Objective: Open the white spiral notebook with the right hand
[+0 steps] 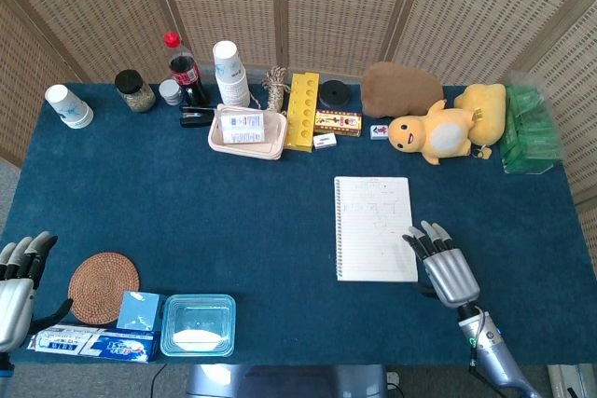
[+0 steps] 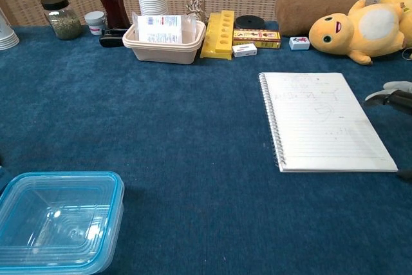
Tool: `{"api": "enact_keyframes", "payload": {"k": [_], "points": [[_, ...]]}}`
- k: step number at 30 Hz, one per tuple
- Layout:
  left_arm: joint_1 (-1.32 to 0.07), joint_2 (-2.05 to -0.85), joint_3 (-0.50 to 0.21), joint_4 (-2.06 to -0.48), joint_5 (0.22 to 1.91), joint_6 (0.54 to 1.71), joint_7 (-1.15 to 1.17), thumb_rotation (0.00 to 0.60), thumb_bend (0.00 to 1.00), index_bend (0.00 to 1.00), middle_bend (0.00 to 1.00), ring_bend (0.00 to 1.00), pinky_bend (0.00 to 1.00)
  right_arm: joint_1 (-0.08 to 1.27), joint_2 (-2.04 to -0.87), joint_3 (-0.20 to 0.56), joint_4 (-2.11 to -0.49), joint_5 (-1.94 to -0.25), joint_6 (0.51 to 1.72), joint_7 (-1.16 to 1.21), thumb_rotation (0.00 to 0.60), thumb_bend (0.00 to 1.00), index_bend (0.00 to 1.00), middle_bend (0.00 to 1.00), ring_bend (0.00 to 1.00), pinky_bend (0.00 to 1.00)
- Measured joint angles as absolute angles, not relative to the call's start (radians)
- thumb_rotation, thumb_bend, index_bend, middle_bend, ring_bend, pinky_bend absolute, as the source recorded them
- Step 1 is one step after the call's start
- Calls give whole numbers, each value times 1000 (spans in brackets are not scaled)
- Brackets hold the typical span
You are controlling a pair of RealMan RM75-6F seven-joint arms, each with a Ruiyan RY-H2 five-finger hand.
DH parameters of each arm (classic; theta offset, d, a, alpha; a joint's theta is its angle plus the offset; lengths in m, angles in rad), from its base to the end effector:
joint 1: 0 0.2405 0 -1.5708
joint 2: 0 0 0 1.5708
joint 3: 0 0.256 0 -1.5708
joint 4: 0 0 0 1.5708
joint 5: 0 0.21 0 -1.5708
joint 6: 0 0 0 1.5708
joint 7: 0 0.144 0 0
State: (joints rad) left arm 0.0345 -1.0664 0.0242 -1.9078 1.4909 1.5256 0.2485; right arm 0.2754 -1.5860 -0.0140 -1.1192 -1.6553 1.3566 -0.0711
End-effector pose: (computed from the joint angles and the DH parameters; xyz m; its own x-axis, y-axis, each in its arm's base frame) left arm -0.2778 0.1288 0.1497 0.3955 0.1010 0.9129 0.9089 0.0998 -0.4048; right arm -0.2965 -0.2263 0.0116 0.5328 -0.0749 0.8429 -0.8086 -0.3388 0.4810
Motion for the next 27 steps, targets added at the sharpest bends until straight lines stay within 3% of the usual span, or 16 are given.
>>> {"api": "enact_keyframes", "payload": {"k": [27], "points": [[46, -1066, 29, -1900, 1496, 1541, 233, 600, 200, 96, 65, 22, 0, 293, -1619, -11, -1061, -1643, 1353, -50, 600, 121, 135, 179, 59, 124]]}}
